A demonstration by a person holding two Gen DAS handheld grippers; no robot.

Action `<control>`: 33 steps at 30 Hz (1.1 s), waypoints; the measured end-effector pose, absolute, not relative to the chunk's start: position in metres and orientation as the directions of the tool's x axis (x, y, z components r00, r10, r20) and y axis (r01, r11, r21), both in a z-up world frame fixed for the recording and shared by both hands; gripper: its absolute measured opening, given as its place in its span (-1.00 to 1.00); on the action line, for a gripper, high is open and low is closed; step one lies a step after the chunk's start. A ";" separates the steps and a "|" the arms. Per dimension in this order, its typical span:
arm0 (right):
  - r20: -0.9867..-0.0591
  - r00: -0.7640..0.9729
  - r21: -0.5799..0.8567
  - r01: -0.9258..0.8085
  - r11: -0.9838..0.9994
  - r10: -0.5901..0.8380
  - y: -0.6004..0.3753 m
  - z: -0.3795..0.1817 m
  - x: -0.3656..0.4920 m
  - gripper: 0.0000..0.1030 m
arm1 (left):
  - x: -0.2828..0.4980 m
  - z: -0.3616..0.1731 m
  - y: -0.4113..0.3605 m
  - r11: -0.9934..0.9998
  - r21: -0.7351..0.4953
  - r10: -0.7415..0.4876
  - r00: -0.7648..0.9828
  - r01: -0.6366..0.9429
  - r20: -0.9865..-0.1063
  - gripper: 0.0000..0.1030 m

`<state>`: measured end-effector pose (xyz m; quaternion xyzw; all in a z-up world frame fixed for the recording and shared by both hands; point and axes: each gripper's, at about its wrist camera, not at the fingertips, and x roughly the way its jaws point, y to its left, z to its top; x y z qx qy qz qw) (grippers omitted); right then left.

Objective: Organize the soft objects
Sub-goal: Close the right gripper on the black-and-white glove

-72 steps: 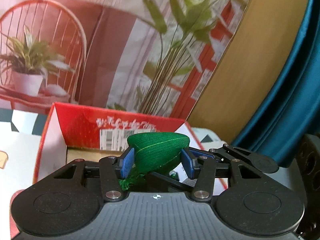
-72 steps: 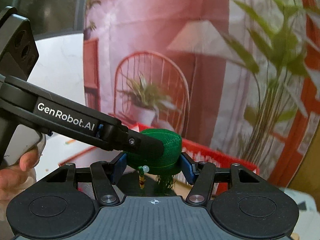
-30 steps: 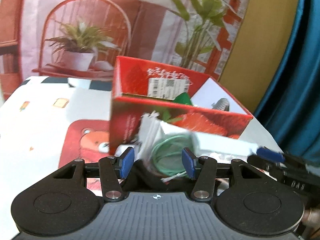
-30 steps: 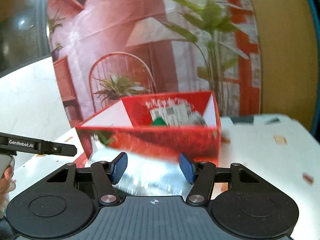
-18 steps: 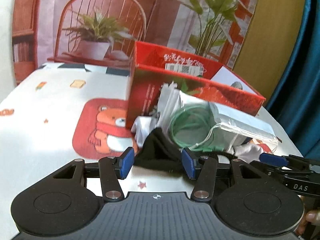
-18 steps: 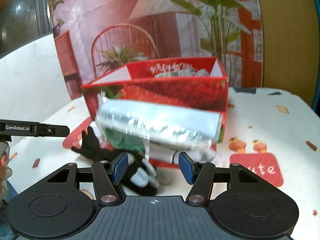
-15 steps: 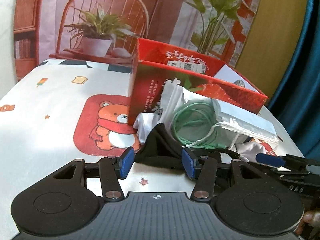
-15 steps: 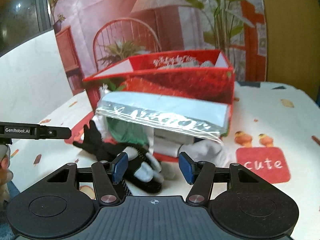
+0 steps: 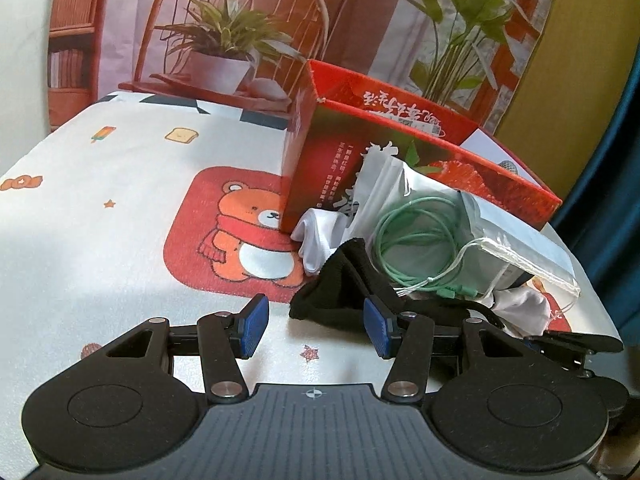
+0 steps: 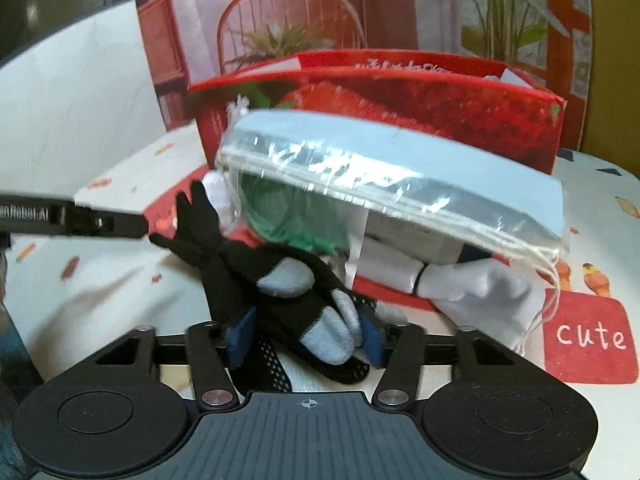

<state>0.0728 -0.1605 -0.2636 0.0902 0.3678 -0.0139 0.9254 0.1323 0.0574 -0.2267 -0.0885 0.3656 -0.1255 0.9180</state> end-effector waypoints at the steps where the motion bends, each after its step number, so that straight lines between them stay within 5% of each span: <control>1: -0.685 0.727 0.159 0.091 0.983 0.043 -0.161 -0.264 0.071 -0.46 | 0.133 -0.228 0.058 0.953 -0.255 -0.294 0.699 0.163 -0.652 0.07; 3: -0.682 0.730 0.172 0.091 0.981 0.052 -0.163 -0.264 0.067 -0.66 | 0.133 -0.229 0.057 0.954 -0.255 -0.292 0.697 0.159 -0.655 0.07; 33: -0.682 0.730 0.177 0.112 0.978 0.039 -0.168 -0.267 0.055 -0.68 | 0.181 -0.236 0.015 0.939 -0.273 -0.342 0.660 0.209 -0.669 0.22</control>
